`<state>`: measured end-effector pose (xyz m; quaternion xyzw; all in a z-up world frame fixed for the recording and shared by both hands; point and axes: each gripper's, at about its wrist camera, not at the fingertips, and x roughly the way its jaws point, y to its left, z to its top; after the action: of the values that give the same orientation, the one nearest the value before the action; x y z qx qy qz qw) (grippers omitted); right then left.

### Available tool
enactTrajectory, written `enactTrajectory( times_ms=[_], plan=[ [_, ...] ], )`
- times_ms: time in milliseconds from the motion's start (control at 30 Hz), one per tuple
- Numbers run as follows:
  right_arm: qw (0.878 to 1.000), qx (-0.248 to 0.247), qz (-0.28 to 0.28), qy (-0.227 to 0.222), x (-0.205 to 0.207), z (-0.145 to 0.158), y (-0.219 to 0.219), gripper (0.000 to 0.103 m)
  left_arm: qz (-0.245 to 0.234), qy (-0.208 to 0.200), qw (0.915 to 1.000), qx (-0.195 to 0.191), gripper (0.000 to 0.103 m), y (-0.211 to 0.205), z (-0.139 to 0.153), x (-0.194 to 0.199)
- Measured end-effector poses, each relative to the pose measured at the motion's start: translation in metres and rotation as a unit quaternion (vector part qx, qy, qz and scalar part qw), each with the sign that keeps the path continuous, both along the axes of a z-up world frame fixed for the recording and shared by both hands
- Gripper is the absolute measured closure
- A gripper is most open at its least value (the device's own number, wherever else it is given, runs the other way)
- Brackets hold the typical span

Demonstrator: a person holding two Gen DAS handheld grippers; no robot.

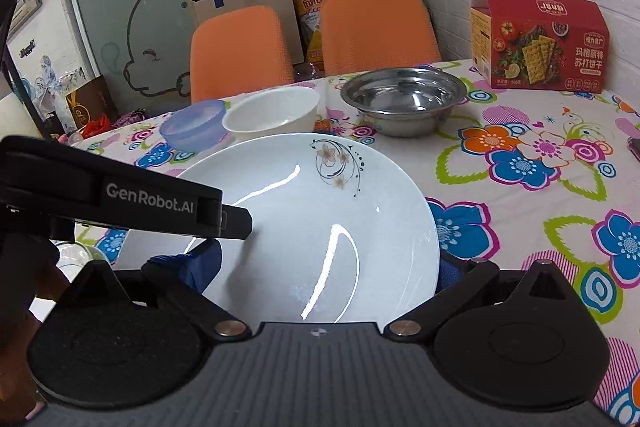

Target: Organize plates and bowls

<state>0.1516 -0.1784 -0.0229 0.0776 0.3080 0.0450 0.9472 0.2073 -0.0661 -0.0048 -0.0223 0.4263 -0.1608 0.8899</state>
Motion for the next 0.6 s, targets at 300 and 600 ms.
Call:
enactTrajectory(
  times_ms=[300, 600],
  plan=[
    [0.995, 0.004, 0.097, -0.024, -0.022, 0.015, 0.091, 0.012, 0.093, -0.032, 0.995, 0.016, 0.051, 0.102, 0.022, -0.054],
    [0.984, -0.004, 0.181, 0.005, -0.031, -0.004, 0.163, 0.012, 0.177, -0.006, 0.9838, 0.027, 0.051, 0.187, -0.005, -0.091]
  ],
)
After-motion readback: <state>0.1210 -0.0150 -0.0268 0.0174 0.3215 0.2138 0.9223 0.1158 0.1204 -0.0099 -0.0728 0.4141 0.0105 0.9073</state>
